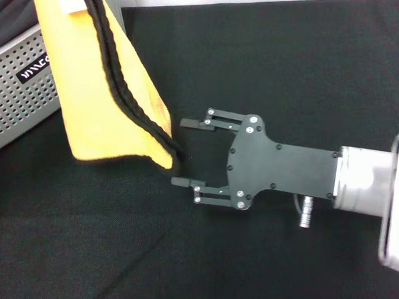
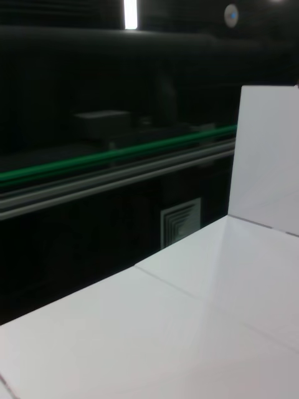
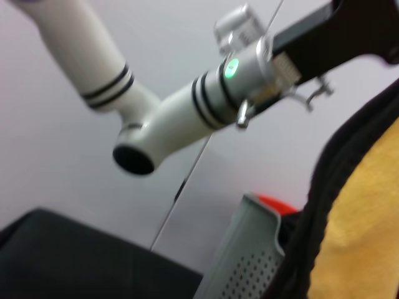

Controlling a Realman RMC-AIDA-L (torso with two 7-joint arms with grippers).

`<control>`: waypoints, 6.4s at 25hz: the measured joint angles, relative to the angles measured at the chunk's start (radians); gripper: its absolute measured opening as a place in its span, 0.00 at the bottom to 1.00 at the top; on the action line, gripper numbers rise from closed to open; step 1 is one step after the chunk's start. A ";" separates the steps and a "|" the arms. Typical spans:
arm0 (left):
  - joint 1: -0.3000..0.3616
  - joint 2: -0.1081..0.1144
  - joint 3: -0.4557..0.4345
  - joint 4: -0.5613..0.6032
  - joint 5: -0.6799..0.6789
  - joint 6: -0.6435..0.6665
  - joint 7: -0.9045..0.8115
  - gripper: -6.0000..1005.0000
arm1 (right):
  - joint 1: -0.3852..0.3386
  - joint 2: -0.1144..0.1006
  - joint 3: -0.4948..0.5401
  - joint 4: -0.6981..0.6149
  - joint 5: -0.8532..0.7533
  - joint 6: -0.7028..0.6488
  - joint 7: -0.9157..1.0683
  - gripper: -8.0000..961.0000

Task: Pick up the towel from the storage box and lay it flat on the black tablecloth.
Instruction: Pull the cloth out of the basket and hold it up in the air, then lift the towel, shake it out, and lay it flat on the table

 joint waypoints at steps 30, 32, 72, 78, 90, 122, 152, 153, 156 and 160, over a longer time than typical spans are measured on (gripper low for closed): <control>-0.005 0.001 0.000 -0.032 -0.023 0.003 0.000 0.04 | -0.008 0.002 0.067 0.077 0.060 -0.083 -0.106 0.71; -0.003 0.000 0.001 -0.032 -0.023 0.003 0.000 0.04 | -0.008 0.002 0.068 0.077 0.068 -0.085 -0.112 0.71; -0.013 -0.004 0.021 -0.072 -0.051 0.036 -0.003 0.05 | 0.067 0.002 0.003 0.145 0.253 -0.082 -0.202 0.71; -0.016 0.000 0.020 -0.098 -0.061 0.040 -0.001 0.05 | 0.043 0.002 -0.002 0.133 0.254 -0.107 -0.206 0.71; -0.027 0.000 0.015 -0.100 -0.061 0.040 0.000 0.05 | 0.002 0.002 -0.022 0.146 0.251 -0.129 -0.215 0.71; -0.036 -0.003 0.072 -0.109 -0.107 0.057 -0.001 0.05 | 0.082 0.002 -0.057 0.223 0.354 -0.119 -0.249 0.62; -0.002 0.022 0.084 -0.306 -0.094 0.078 0.101 0.05 | 0.000 -0.024 0.038 0.111 0.343 -0.200 -0.234 0.01; 0.004 0.024 0.085 -0.318 -0.084 0.078 0.114 0.05 | -0.008 -0.028 0.050 0.095 0.341 -0.201 -0.224 0.01; 0.026 0.028 0.085 -0.340 -0.047 0.078 0.157 0.05 | -0.031 -0.046 0.100 0.039 0.314 -0.202 -0.171 0.02; 0.062 0.033 0.085 -0.344 0.002 0.078 0.213 0.05 | -0.062 -0.040 0.180 -0.015 0.253 -0.202 -0.121 0.02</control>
